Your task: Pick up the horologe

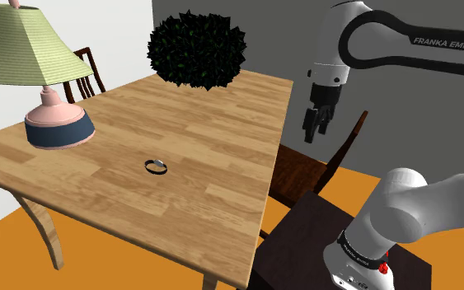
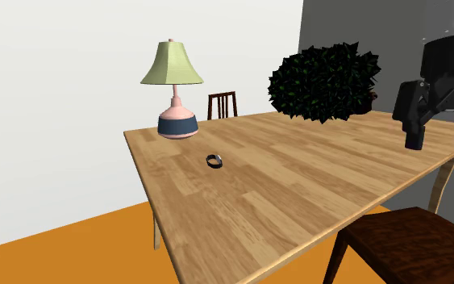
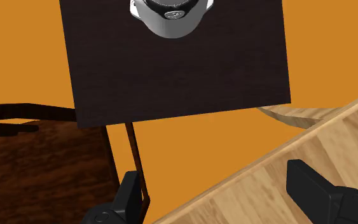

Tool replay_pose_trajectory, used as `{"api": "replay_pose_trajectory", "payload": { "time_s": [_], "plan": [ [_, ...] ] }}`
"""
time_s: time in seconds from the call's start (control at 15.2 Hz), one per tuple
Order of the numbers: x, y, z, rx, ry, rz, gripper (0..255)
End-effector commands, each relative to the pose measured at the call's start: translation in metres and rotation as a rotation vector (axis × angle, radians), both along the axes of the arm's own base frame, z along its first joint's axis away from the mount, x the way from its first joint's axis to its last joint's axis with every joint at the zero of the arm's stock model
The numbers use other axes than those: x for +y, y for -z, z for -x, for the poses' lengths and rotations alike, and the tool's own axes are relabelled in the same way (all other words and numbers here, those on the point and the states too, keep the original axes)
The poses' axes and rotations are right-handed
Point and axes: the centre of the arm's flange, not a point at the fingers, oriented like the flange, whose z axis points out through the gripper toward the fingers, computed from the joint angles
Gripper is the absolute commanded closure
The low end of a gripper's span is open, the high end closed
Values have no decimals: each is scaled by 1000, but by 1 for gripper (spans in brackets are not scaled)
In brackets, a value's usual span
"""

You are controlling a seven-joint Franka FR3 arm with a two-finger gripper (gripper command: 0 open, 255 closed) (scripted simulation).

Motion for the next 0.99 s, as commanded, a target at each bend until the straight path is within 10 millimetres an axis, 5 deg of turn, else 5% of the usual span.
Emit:
{"api": "replay_pose_trajectory", "payload": {
  "time_s": [0.0, 0.92],
  "plan": [
    [0, 0, 0, 0, 0, 0, 0],
    [115, 40, -132, -76, -187, 28, 0]
  ]
}}
